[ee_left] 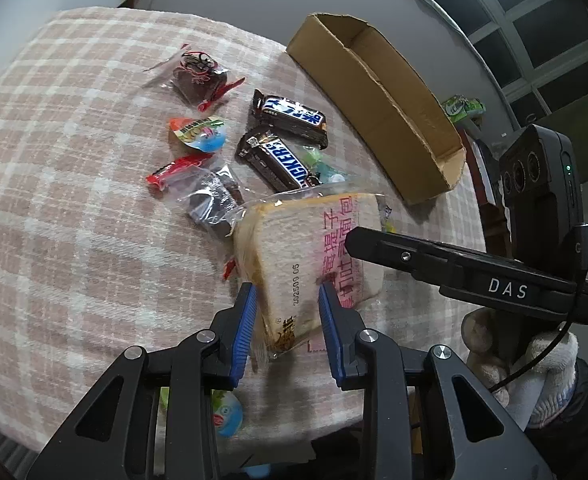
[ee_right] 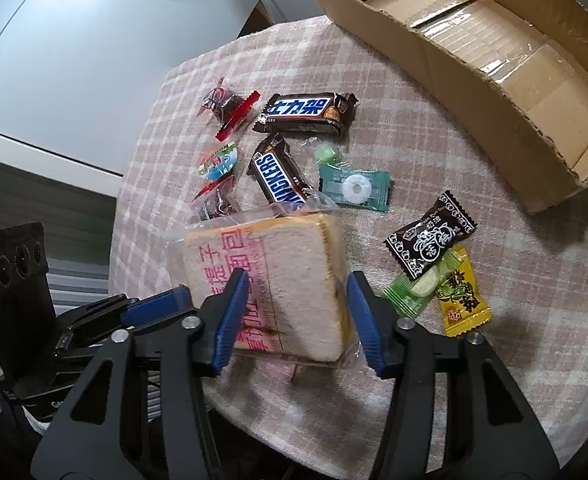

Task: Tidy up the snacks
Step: 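Carry the bread loaf with the right tool into the cardboard box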

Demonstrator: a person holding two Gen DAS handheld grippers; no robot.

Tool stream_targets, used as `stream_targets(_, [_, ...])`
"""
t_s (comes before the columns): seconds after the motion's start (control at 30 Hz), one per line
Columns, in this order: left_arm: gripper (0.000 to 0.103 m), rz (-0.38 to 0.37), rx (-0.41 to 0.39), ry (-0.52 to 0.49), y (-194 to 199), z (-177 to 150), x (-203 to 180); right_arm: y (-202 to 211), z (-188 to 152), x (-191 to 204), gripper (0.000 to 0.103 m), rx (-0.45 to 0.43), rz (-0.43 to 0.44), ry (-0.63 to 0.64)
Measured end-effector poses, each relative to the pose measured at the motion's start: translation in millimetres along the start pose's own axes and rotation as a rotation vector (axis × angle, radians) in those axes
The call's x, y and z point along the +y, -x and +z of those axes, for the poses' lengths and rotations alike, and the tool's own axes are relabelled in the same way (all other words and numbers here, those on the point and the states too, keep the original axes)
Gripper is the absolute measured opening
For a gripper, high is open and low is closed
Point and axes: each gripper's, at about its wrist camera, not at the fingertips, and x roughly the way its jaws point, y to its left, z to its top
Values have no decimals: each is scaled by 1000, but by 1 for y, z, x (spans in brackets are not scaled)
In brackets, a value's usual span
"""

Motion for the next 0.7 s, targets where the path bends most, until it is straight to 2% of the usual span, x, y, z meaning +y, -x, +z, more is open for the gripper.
stream_targets(0.2, [29, 1, -15, -19, 4, 3, -9, 6, -1, 0, 48, -3, -10, -2])
stream_targets(0.43, [29, -8, -57, -62, 20, 12, -28, 32, 3, 2, 48, -52, 1, -9])
stream_targets(0.7, [29, -58, -113, -120, 28, 48, -56, 80, 28, -4, 48, -144, -23, -4])
